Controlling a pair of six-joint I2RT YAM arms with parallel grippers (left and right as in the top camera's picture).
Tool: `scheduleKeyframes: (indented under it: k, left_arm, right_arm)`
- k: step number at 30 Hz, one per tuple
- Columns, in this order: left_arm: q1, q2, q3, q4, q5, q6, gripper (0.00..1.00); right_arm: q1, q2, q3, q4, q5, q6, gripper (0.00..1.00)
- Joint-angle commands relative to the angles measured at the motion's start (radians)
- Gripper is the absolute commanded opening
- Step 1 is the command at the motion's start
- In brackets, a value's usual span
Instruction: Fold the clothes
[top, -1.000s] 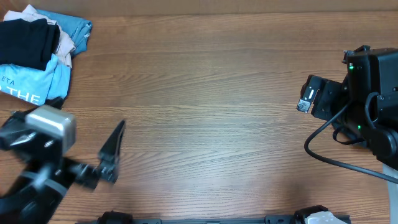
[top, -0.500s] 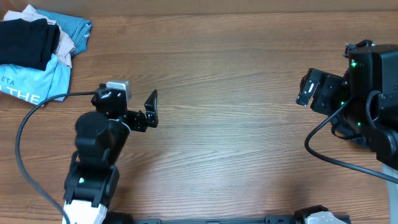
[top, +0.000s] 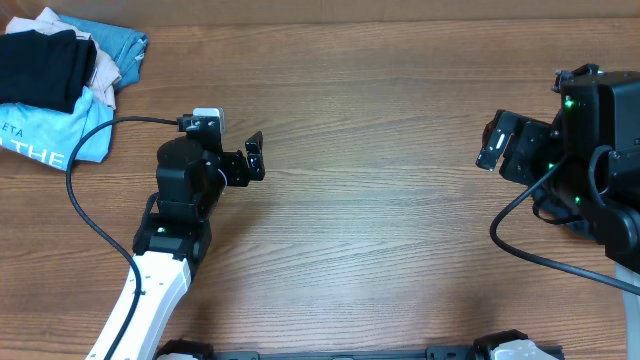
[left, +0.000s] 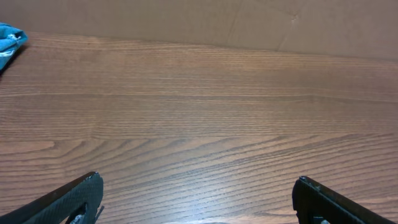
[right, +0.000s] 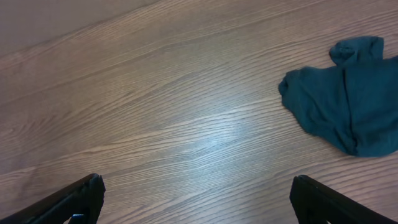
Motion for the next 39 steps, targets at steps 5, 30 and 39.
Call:
scheduleKeyframes:
  k: [5, 30, 39]
  left_arm:
    - [-0.006, 0.003, -0.001, -0.051, -0.010, -0.014, 1.00]
    - [-0.006, 0.003, -0.001, -0.128, -0.104, 0.008, 1.00]
    - [-0.006, 0.003, -0.001, -0.128, -0.104, 0.008, 1.00]
  right_arm:
    - [0.003, -0.005, 0.002, 0.006, 0.008, 0.003, 1.00]
    - [-0.011, -0.035, -0.009, 0.025, 0.034, -0.001, 1.00]
    - [-0.165, -0.553, -1.125, 1.022, 0.003, -0.008, 1.00]
